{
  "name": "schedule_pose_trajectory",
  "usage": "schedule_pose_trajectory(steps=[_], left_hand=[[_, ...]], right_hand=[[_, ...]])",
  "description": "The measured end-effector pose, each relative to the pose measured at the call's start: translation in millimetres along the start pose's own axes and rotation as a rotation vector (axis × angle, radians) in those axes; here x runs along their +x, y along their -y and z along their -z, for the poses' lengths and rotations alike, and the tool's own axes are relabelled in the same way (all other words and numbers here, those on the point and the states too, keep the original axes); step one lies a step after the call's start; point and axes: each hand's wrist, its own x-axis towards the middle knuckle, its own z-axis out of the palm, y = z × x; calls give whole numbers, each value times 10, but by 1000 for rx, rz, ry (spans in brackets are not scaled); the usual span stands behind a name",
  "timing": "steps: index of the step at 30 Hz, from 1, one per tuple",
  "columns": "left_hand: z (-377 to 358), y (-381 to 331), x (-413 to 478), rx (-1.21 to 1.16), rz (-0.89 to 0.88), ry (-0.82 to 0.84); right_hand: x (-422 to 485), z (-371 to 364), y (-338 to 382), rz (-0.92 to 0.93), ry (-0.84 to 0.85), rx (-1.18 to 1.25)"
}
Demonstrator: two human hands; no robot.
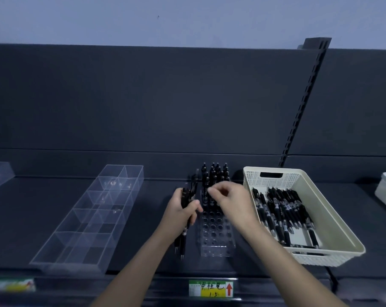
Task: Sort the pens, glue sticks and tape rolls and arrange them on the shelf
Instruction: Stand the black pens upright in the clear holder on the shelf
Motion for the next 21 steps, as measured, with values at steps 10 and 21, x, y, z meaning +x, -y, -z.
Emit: schedule_pose_trajectory(steps=[10,21], left_hand=[[82,-13,-73,-105,127,120],[273,133,-44,165,94,-153]], right_hand=[[113,-14,48,-149,194,406],[111,20,3,-21,-24,-24]])
